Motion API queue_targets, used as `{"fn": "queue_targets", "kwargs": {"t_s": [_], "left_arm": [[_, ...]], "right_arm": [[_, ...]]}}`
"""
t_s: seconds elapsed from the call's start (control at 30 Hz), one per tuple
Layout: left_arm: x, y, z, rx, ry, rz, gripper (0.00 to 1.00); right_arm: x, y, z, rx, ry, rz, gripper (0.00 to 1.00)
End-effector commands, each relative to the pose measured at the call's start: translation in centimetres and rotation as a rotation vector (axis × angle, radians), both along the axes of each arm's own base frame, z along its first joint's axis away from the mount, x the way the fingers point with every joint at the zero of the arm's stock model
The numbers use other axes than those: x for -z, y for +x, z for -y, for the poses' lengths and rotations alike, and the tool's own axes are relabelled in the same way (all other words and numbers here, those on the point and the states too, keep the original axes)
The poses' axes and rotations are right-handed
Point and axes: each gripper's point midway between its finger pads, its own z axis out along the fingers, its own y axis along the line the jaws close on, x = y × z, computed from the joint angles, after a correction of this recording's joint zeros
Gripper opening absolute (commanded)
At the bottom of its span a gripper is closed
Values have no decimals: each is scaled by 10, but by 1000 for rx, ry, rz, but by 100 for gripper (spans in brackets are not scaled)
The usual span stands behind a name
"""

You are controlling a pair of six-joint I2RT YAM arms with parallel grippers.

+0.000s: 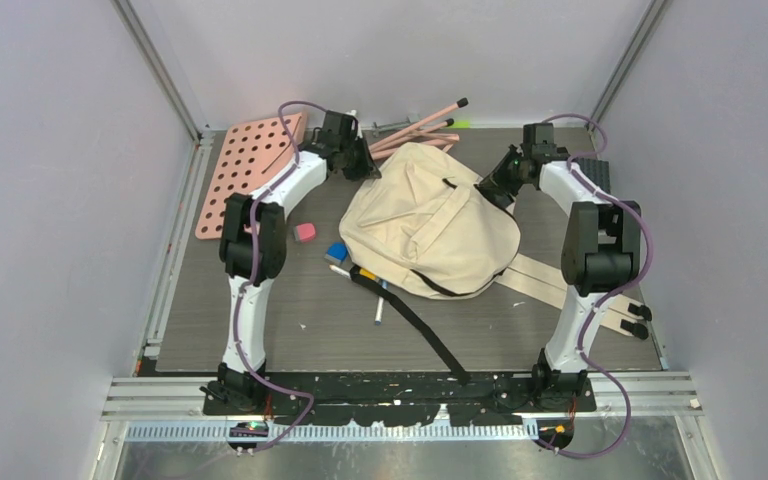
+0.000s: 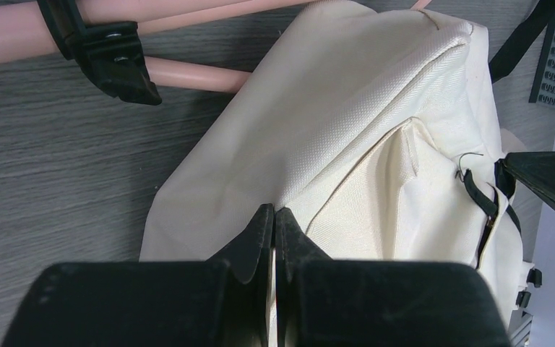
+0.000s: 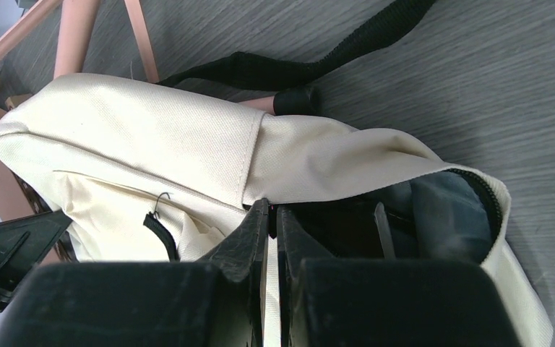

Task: Pack the student bag
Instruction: Zip the student bag at the center of the board.

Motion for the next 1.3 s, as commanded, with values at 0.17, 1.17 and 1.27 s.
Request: {"fn": "queue_targets", "kwargs": {"t_s": [0.17,1.17,1.27], "left_arm": [[-26,10,-55,-152,99,46,0],[-47,64,57,141,-249,216,68],[-44,61,67,155,-251,213,68]], "right_arm": [[-1,-18,55,122,-124,-44,1],[-17,-8,-18,-182,65,89,2],[-17,-9,-18,-184,61,86,2]]}}
